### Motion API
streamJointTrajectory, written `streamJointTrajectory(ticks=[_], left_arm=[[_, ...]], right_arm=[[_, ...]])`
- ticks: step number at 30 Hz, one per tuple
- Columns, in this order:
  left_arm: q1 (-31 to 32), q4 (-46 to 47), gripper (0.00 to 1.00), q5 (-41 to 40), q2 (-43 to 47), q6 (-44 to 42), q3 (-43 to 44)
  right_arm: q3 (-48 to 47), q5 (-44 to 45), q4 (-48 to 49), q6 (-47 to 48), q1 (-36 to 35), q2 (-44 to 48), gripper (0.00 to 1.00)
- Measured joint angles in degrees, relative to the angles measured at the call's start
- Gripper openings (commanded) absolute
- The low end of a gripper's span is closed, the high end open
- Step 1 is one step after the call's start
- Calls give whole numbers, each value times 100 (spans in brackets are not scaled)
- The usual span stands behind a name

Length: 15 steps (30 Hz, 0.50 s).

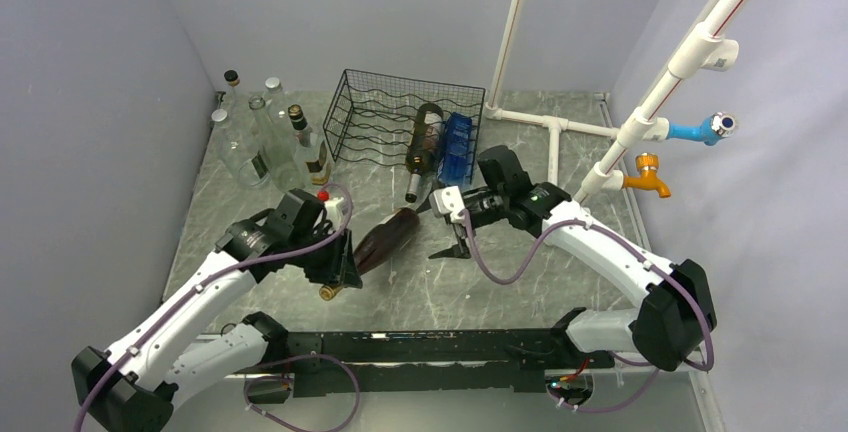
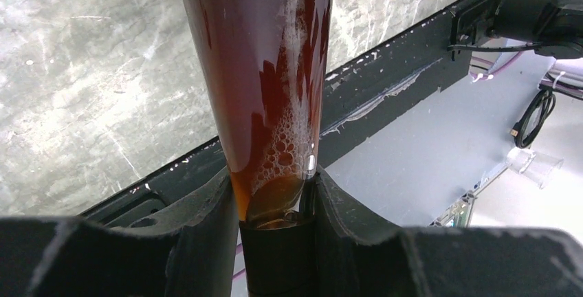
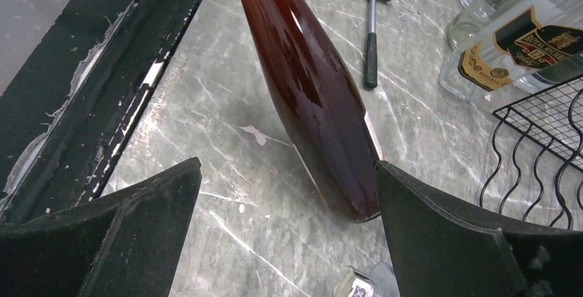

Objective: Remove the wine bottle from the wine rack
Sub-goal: Pick up the wine bottle from the wine rack.

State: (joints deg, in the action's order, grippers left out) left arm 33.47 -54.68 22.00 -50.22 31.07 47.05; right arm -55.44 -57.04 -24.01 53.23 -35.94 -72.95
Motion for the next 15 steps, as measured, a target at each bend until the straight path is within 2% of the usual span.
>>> streamJointTrajectory(ticks=[15], left_arm=[[501,129,0,173,-848,-17,529]], right_arm=[[59,713,87,79,-682,0,100]])
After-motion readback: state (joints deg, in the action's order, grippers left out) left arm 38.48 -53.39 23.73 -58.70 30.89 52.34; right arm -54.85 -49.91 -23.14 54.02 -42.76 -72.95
